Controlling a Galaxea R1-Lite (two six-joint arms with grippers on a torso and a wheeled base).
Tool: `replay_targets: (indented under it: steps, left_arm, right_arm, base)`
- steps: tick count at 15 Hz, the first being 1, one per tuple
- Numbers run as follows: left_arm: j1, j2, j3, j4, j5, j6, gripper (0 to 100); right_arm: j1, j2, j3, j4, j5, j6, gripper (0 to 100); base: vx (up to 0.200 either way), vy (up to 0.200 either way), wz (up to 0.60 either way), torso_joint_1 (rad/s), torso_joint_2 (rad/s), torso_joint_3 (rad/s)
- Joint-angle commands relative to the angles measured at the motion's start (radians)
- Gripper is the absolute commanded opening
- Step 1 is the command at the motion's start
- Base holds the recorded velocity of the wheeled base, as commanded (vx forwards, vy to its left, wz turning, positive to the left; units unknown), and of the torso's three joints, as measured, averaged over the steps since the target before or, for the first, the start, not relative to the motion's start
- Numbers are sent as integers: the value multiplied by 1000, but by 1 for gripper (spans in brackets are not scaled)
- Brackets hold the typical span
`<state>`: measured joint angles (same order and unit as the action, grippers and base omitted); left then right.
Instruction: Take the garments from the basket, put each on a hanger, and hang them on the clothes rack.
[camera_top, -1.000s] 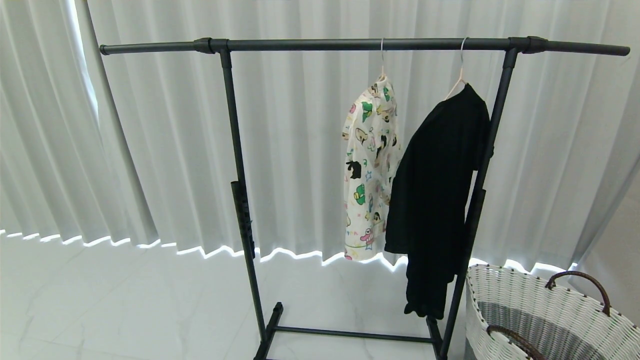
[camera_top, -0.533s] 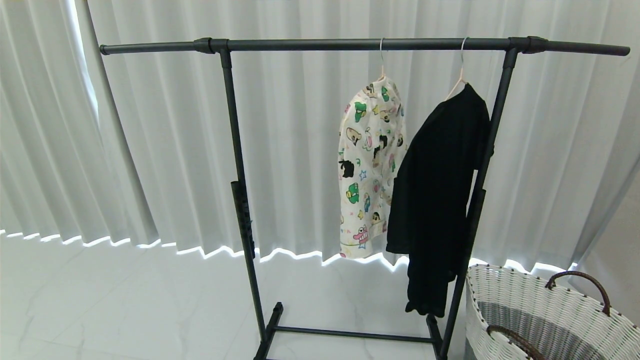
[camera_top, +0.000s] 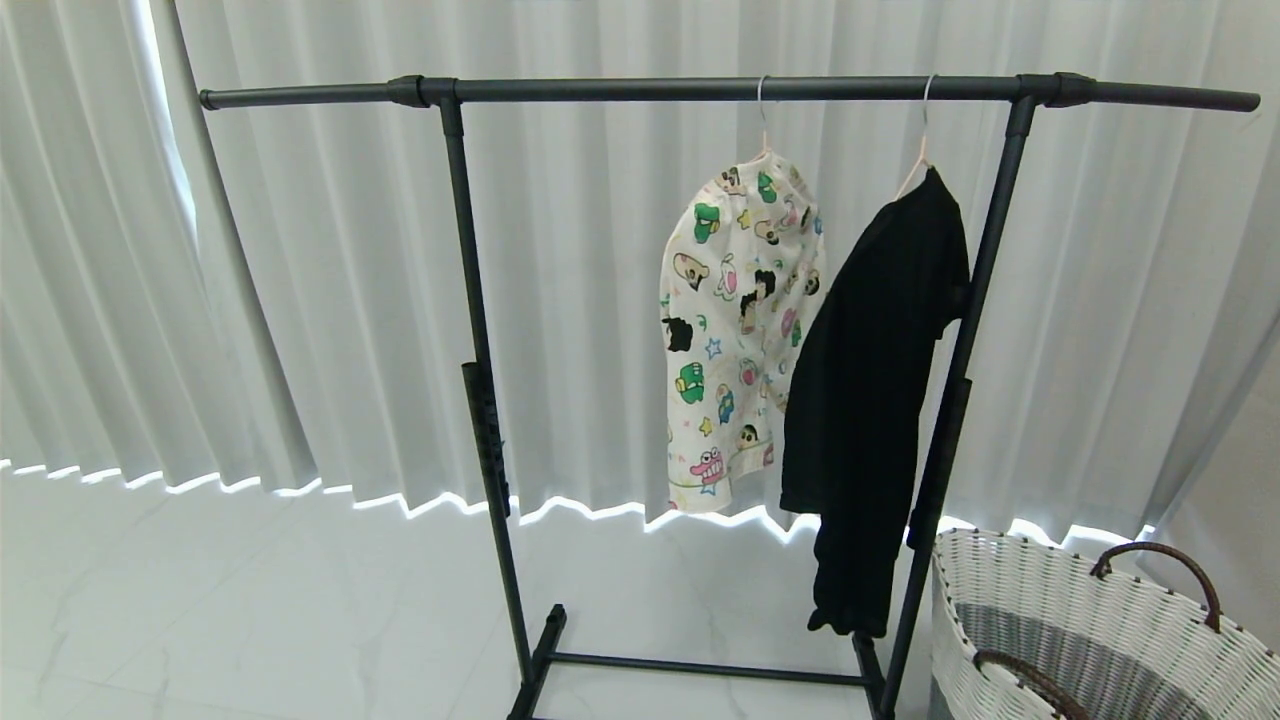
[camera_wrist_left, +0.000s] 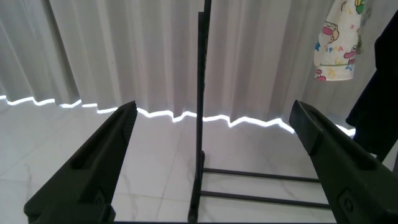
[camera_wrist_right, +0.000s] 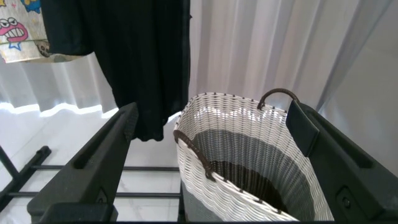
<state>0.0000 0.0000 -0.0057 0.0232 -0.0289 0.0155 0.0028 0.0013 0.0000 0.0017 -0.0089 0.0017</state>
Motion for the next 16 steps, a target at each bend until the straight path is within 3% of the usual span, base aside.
replay_targets:
  steps: [1, 16]
  left_arm:
    - [0, 0, 0, 0, 0, 0, 100]
    - [0, 0, 0, 0, 0, 0, 100]
  right_arm:
    - [0, -1, 0, 0, 0, 0, 100]
    - [0, -1, 0, 0, 0, 0, 100]
  base:
    - [0, 0, 0, 0, 0, 0]
    - [0, 0, 0, 0, 0, 0]
